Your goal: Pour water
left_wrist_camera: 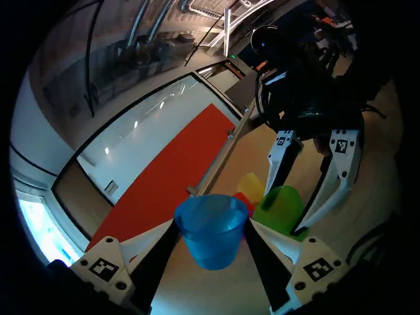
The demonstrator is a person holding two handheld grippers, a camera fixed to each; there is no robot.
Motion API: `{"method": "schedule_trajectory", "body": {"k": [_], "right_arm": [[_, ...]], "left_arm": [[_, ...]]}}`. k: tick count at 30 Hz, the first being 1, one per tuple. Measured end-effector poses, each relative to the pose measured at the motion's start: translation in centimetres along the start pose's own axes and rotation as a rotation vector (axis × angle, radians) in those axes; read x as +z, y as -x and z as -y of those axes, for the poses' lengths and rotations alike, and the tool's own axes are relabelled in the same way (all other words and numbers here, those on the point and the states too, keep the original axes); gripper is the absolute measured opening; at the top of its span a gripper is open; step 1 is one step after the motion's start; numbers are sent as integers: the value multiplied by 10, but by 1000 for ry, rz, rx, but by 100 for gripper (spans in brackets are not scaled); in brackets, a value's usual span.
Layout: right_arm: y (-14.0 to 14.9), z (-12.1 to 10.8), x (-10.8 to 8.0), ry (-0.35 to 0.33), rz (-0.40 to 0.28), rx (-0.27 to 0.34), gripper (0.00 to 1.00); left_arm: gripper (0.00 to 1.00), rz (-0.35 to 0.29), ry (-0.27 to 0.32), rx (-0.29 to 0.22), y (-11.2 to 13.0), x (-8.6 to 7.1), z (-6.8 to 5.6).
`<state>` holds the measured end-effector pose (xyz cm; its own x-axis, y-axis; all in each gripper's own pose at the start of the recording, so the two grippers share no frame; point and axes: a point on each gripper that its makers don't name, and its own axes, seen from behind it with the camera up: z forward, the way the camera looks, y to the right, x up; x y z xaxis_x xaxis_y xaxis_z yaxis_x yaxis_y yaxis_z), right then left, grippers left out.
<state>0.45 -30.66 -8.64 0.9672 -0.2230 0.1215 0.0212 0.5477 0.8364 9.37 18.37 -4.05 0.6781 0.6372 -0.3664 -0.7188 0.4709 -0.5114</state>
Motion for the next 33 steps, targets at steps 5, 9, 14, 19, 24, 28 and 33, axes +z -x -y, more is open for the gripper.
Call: {"method": "schedule_trajectory", "body": {"k": [5,9,14,19,24,28,33], "right_arm": [[0,-1,0,0,1,-1,92],[-1,0,0,-1,0,-2,92],[-2,0,0,-2,-2,-4,92],[-3,0,0,-3,-3,-6,92],[-3,-1,0,-2,-5,-8,92],[-4,-1,0,-3,-6,-7,93],[-4,-1,0,-3,-9,-8,92]], "left_arm": [[85,-2,-3,33,-1,4,0],[86,3,-4,66,-2,6,-1],[85,9,-12,97,-2,8,1],[86,11,-18,115,-3,9,2],[86,12,-20,144,-5,10,2],[86,9,-18,159,-7,10,2],[86,8,-21,182,-10,9,2]]}}
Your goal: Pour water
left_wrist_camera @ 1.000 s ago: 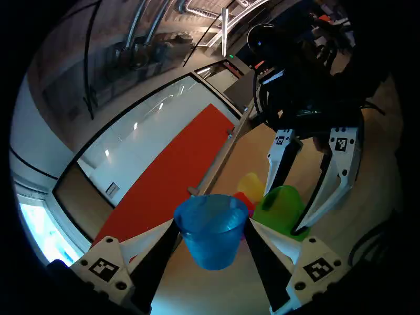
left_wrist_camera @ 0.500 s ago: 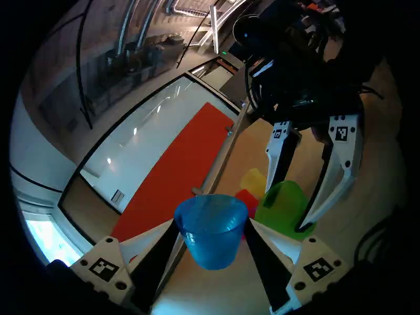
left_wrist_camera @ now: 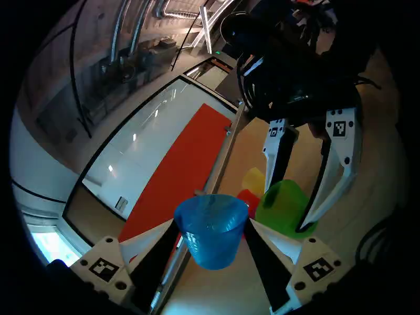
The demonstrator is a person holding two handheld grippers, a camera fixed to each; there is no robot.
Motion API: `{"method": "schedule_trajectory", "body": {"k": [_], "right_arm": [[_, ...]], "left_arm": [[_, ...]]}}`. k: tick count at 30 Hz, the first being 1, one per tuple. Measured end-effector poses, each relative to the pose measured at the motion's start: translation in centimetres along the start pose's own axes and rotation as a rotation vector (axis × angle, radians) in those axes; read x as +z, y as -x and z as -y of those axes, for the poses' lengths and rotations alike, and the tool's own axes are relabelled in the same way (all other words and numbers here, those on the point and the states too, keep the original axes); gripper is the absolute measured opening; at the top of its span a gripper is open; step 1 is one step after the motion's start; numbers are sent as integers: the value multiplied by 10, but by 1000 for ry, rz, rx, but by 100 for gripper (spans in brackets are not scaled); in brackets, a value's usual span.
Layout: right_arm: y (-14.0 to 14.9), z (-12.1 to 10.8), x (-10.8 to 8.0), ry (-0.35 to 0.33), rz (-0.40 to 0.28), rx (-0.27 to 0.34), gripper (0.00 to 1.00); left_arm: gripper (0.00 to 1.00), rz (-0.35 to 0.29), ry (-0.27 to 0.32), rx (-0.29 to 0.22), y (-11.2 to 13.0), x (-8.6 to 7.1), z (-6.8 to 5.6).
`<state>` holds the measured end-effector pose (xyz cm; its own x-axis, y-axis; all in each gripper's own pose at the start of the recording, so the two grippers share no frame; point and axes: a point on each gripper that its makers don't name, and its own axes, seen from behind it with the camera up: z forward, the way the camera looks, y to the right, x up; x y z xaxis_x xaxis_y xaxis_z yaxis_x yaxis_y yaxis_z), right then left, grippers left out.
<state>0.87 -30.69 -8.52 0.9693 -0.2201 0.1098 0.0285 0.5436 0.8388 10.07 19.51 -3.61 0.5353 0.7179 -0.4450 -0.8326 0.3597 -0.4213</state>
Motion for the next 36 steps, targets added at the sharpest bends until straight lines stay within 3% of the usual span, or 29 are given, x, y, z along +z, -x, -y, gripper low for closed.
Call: {"method": "schedule_trajectory", "body": {"k": [36], "right_arm": [[-1,-3,-4,8,-11,-9,92]], "left_arm": [[86,-6,-2,103,-11,3,-1]]}}
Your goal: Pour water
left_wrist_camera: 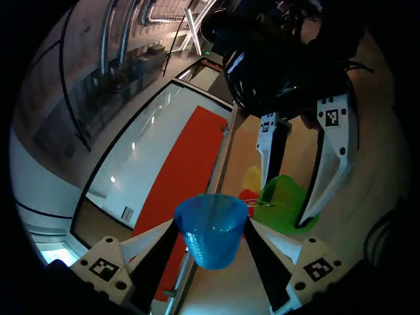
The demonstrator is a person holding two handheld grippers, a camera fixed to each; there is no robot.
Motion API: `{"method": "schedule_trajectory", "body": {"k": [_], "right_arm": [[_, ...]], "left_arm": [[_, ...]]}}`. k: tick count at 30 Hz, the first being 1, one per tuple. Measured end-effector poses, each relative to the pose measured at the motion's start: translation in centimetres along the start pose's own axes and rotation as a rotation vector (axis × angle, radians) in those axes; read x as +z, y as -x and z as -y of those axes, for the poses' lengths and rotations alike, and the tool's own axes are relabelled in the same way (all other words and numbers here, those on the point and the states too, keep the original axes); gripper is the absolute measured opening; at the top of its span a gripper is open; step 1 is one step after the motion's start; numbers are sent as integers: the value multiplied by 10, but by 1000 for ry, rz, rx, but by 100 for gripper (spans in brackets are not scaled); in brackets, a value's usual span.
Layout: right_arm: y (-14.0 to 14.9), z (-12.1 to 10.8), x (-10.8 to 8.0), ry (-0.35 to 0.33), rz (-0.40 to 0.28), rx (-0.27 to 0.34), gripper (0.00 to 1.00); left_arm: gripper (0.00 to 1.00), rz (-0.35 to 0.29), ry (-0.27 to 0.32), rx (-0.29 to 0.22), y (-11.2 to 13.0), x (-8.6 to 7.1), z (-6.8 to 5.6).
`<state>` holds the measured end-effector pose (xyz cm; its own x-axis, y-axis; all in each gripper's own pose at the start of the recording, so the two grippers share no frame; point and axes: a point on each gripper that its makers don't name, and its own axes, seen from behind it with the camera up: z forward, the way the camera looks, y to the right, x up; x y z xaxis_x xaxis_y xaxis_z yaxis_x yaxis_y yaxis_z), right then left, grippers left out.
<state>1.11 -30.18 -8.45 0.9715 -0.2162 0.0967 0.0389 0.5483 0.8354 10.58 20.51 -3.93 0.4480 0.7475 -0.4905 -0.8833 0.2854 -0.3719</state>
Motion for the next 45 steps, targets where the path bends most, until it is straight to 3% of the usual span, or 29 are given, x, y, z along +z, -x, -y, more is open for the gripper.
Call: {"method": "schedule_trajectory", "body": {"k": [45], "right_arm": [[1,-3,-5,7,-10,-7,92]], "left_arm": [[86,-4,-5,118,-11,-2,-3]]}}
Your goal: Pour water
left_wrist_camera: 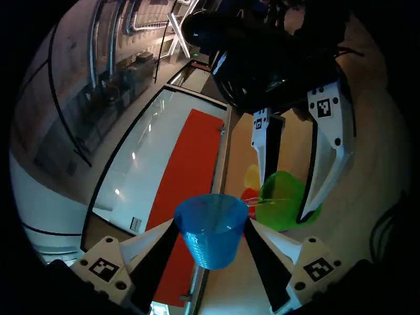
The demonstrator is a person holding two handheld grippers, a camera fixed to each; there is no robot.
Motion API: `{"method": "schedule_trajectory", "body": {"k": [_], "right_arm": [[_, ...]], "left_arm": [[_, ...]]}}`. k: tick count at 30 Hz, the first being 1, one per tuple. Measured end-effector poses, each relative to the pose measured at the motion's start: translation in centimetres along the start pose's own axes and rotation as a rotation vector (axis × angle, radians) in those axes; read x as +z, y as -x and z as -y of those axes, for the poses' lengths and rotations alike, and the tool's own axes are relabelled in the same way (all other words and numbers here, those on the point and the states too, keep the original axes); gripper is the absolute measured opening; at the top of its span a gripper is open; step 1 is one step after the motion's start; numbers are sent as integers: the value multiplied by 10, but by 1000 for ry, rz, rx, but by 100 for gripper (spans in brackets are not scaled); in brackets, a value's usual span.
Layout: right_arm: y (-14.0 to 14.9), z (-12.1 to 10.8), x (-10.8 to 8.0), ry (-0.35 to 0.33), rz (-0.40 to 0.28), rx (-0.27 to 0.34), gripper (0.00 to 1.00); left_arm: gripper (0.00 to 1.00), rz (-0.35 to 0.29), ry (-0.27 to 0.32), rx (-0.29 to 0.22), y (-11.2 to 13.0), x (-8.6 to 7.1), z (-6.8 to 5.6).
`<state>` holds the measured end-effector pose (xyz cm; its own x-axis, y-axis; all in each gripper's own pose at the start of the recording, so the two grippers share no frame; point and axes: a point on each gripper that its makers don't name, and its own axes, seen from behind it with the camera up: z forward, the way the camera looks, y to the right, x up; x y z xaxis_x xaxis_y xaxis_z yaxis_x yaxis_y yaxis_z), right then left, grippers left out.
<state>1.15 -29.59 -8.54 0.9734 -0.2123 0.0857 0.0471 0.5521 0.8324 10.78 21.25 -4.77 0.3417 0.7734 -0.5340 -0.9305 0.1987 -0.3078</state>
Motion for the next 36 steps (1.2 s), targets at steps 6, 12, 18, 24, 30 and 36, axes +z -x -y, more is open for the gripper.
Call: {"method": "schedule_trajectory", "body": {"k": [6,12,18,24,30,36], "right_arm": [[0,0,0,1,-1,-2,92],[1,-1,0,3,-2,0,92],[1,-2,-1,3,-1,2,92],[2,-2,-2,5,-1,2,92],[2,-2,-2,5,-2,2,92],[3,-1,-2,3,-1,1,92]], "left_arm": [[86,0,-2,19,-1,1,2],[86,1,-4,46,-1,2,4],[86,-1,-8,70,-3,2,5],[86,-1,-13,86,-5,0,7],[85,-2,-16,105,-6,-2,9],[86,-3,-18,120,-6,-4,10]]}}
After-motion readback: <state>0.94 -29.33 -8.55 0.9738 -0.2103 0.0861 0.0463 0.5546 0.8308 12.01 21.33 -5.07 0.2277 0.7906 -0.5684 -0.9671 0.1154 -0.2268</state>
